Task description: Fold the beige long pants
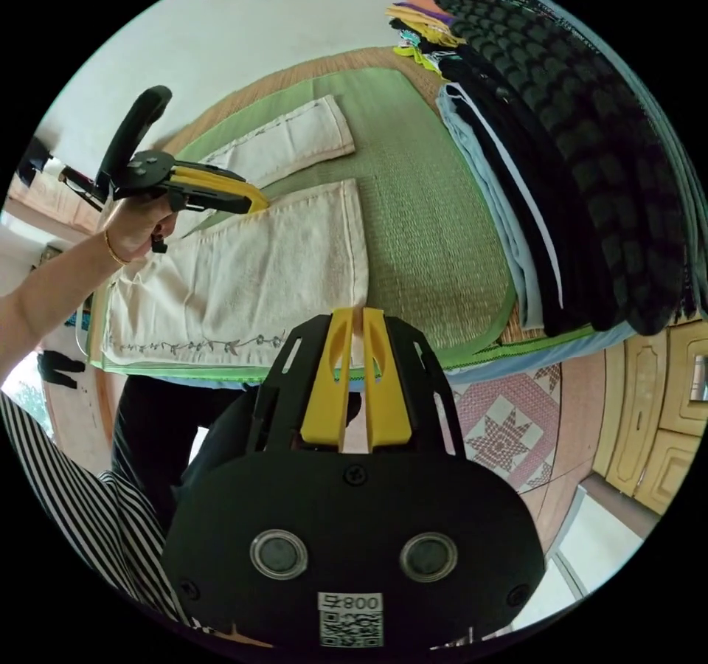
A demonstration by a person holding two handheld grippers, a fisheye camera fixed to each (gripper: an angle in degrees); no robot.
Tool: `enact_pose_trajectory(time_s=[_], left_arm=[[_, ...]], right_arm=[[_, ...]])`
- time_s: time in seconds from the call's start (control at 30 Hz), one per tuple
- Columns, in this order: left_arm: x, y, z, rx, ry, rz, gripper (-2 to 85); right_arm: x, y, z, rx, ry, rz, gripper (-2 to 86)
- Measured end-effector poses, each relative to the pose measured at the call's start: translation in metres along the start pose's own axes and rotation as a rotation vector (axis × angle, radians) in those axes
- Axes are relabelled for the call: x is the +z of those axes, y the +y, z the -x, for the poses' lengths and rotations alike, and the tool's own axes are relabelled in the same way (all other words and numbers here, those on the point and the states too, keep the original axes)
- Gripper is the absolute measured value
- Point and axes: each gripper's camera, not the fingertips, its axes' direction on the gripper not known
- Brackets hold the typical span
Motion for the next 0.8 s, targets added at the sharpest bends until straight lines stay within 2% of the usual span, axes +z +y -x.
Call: enact_pose_trajectory(time_s=[0.1,0.27,0.43,0.6,0.8], left_arm=[[-0.006,0.008,0.006,-0.030,0.049,-0.081,1.4],[0.031,0.026,0.020,-0.105,0.062,-0.039,2.2],[0.017,0.081,0.027,-0.203,0.102,-0.209,2.3],[0.011,0.186,0.033,-0.401,0.031,-0.251,1.7],[0.030,0.342,0.036,-0.811,-0.071,-0.207,0.6]], right_arm=[[-0.007,-0.007,-0.006,0.040,-0.071,-0.038,2.8],[0.017,-0.024,-0.006,0.094,-0.117,-0.002,2.4],[-0.006,-0.037,0.023,0.100,-0.092,-0.111,0.5],[0.010,-0.079,0.132,-0.162,-0.212,-0.107,0.2],[0.062,-0.130,0.323,-0.543,-0.311,-0.011,0.2]])
